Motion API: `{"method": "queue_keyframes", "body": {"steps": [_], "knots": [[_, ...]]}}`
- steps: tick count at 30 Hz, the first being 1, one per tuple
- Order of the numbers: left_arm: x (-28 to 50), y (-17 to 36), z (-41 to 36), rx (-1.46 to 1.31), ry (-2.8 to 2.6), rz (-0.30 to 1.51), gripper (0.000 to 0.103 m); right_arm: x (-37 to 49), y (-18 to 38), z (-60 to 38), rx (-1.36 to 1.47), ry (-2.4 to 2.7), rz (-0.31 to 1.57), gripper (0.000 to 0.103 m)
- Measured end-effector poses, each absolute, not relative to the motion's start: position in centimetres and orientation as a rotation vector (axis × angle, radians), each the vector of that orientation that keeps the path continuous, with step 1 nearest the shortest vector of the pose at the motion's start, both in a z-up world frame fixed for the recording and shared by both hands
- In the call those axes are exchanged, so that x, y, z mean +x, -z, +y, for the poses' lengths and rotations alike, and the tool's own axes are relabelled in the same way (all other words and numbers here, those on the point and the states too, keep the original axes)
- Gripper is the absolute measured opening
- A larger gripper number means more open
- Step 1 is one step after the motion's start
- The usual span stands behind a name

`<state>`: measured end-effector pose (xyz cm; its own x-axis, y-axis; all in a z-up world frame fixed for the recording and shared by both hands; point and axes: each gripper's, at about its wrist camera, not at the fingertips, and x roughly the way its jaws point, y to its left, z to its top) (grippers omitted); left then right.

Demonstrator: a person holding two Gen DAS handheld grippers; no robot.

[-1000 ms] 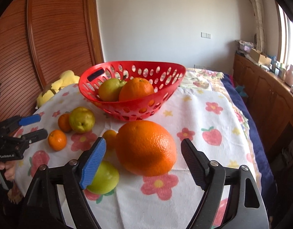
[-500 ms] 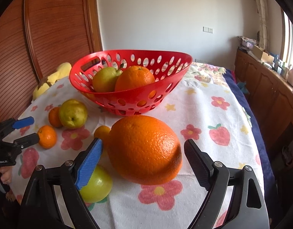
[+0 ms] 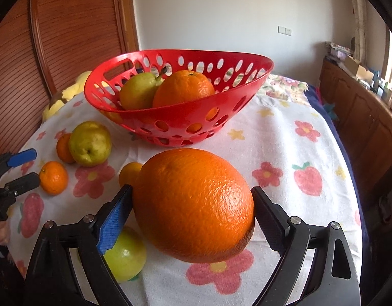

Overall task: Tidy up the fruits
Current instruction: 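Close the right tool around the large orange on the cloth, then grasp a mandarin with the left tool while the right tool holds the large orange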

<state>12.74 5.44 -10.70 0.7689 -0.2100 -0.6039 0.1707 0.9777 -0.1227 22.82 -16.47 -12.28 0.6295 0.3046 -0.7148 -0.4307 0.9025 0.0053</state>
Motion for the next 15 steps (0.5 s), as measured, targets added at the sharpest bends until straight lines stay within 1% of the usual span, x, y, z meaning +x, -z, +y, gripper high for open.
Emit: {"method": "queue_keyframes", "body": {"steps": [6,15], "knots": [[12.9,10.8,5.5,-0.060,0.206,0.666,0.077,22.3,12.2,-16.7,-0.156,-0.427,0.778,0.090],[13.0,10.9,5.5,-0.059,0.206,0.671,0.077,20.7,12.0,-18.4,-0.138,-0.389,0.765,0.090]]}}
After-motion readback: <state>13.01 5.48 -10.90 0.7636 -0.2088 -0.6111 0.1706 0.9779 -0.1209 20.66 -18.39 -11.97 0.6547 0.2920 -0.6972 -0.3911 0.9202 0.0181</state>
